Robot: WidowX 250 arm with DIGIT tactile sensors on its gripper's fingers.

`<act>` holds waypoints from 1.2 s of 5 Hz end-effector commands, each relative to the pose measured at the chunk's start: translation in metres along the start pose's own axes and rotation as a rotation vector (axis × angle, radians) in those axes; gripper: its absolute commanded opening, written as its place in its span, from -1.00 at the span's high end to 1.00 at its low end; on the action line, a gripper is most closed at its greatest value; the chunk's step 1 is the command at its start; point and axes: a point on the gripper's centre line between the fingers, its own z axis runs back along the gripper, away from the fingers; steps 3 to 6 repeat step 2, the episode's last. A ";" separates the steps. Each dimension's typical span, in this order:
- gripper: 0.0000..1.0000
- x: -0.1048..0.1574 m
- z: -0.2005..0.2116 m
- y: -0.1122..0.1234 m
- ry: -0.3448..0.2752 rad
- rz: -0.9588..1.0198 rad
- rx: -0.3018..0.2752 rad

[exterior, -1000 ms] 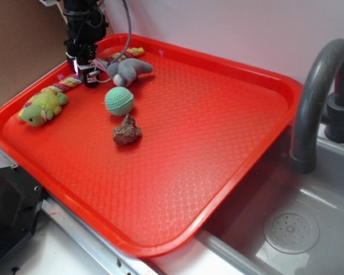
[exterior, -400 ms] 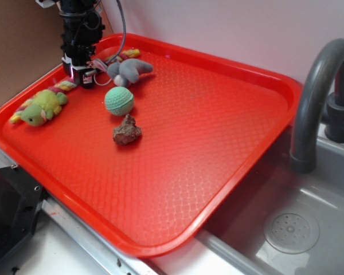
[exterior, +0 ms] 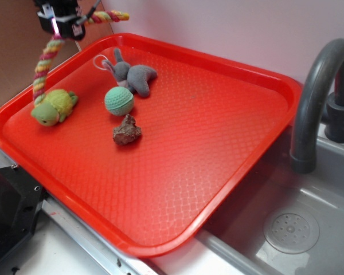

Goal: Grab the multicolored rope.

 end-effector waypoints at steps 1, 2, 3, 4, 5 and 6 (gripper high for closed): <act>1.00 -0.077 0.115 -0.095 -0.164 -0.118 -0.020; 1.00 -0.079 0.142 -0.091 -0.158 -0.176 -0.104; 1.00 -0.079 0.142 -0.091 -0.158 -0.176 -0.104; 1.00 -0.079 0.142 -0.091 -0.158 -0.176 -0.104; 1.00 -0.079 0.142 -0.091 -0.158 -0.176 -0.104; 1.00 -0.079 0.142 -0.091 -0.158 -0.176 -0.104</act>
